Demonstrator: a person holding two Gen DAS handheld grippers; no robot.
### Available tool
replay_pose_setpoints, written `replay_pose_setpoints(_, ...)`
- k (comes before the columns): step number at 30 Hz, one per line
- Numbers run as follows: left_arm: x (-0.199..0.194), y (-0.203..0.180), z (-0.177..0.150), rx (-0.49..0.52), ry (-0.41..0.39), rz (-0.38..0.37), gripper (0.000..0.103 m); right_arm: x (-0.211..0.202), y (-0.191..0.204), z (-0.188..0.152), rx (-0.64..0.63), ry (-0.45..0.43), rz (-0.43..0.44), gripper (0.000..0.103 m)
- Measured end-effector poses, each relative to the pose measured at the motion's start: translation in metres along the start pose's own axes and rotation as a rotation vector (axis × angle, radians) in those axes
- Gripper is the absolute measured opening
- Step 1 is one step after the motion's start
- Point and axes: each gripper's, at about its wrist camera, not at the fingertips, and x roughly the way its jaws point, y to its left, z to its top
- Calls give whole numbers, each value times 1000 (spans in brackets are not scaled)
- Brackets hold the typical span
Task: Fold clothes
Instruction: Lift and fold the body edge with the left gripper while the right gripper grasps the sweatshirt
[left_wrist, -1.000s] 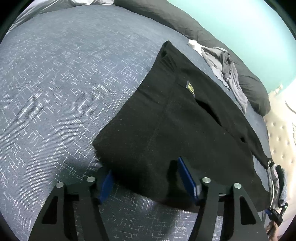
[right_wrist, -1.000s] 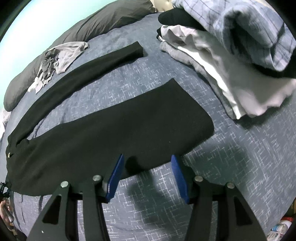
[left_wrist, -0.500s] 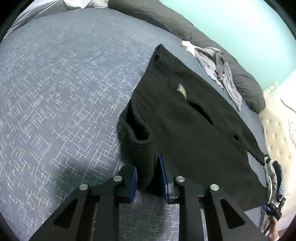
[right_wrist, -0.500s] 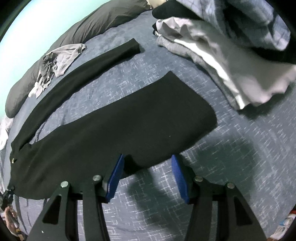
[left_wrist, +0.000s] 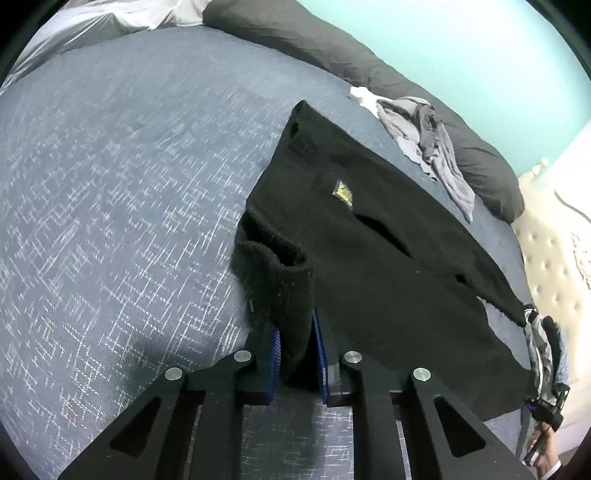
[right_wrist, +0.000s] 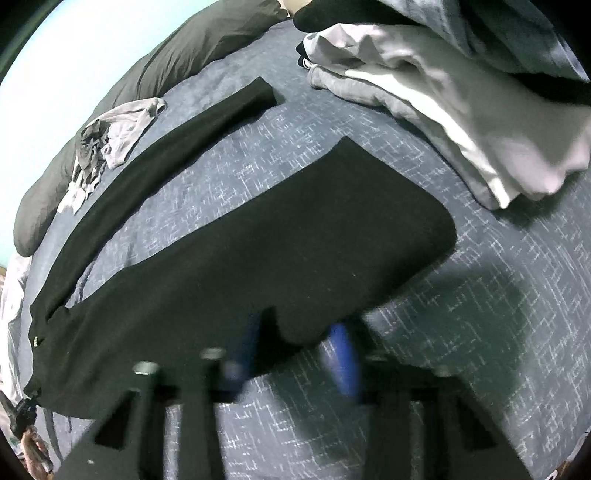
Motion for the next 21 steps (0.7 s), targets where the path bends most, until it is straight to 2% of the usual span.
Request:
replay_pose_setpoints(1, 0, -2, 1, 6, -1, -1, 16, 0, 2, 1, -6, -4, -3, 9)
replay_pose_setpoints(4, -1, -5, 6, 16, -3, -1, 16, -2, 6, 4, -28, -16, -9, 5)
replay_pose_setpoints(14, -5, -24, 23, 61, -15, 1, 14, -24, 26, 33, -68, -83, 44, 4)
replay_pose_setpoints(21, -5, -36, 49, 81, -13, -1, 13, -36, 47, 69, -92, -133, 79, 3)
